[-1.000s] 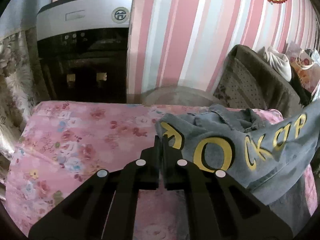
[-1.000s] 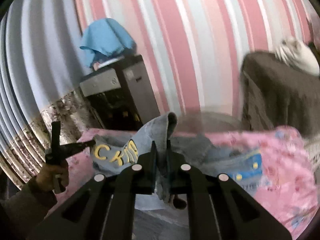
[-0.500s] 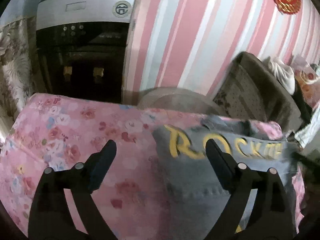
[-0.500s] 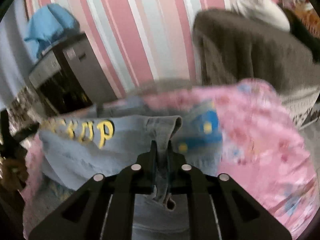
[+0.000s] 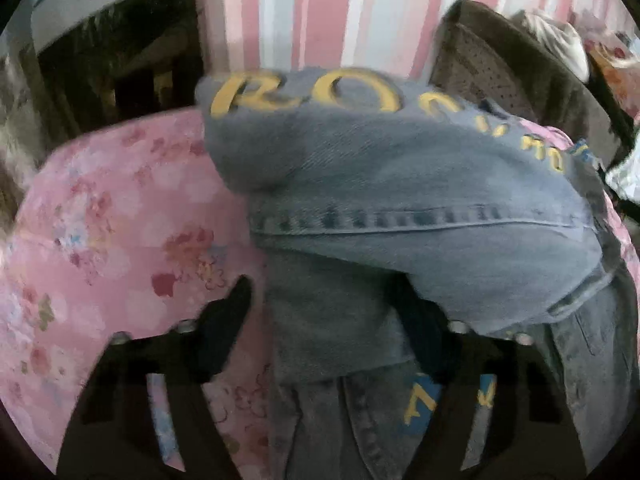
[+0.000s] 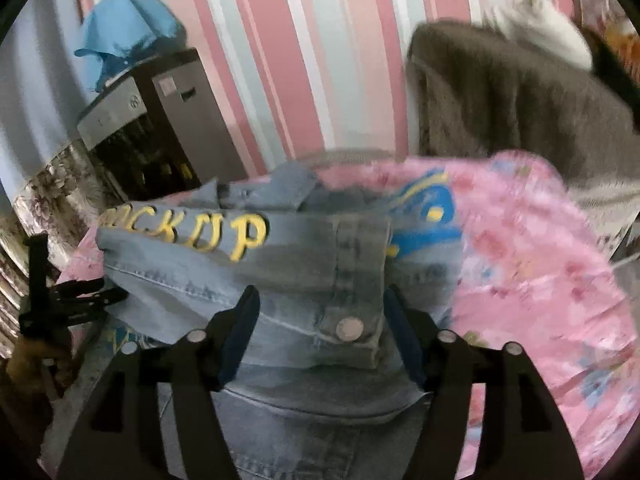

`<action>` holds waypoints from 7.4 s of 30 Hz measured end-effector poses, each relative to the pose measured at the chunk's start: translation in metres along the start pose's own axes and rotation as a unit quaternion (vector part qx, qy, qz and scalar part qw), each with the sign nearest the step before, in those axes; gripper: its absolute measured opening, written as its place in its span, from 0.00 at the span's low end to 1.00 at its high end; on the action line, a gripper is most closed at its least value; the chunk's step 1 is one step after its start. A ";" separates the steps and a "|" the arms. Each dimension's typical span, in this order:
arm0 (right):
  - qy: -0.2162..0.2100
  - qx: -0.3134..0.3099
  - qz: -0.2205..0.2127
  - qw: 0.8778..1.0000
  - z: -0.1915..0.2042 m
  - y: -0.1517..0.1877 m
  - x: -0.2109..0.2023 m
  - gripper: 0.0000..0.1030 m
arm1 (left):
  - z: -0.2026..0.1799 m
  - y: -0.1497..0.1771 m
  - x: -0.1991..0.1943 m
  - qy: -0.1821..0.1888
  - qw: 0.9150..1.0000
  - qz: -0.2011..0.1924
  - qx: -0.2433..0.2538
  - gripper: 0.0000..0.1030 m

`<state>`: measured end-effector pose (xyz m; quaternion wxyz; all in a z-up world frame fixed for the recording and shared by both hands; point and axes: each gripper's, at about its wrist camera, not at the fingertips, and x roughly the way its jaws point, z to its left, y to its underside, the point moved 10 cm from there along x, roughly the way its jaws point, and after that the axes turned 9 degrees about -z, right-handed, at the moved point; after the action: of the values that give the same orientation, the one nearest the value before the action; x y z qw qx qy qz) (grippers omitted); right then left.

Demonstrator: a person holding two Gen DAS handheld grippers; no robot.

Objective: Fold large clothes

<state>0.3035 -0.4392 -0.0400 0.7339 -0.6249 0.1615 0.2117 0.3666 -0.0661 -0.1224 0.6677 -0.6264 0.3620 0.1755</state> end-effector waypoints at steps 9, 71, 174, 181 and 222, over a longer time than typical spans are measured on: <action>-0.011 -0.020 -0.028 0.999 0.030 -0.039 0.012 0.73 | -0.003 -0.084 -0.038 -0.018 0.995 -0.102 -0.013 0.96; 0.051 -0.042 -0.058 0.996 -0.012 0.127 -0.235 0.88 | -0.023 0.161 -0.237 -0.062 0.990 -0.116 -0.052 0.97; 0.000 -0.023 -0.142 0.990 -0.010 0.055 -0.245 0.12 | -0.059 0.079 -0.239 -0.006 0.985 -0.167 0.041 0.10; 0.017 -0.039 -0.131 0.991 -0.018 -0.012 -0.167 0.12 | -0.052 -0.004 -0.178 -0.019 0.982 -0.176 0.059 0.11; 0.011 -0.089 0.019 0.996 -0.040 0.002 0.009 0.35 | -0.057 -0.049 -0.027 0.004 0.986 -0.081 0.145 0.43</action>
<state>0.3111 -0.4773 -0.0529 0.6693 -0.6867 0.1621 0.2327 0.3675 -0.1229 -0.0660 0.7620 -0.5507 0.3348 0.0638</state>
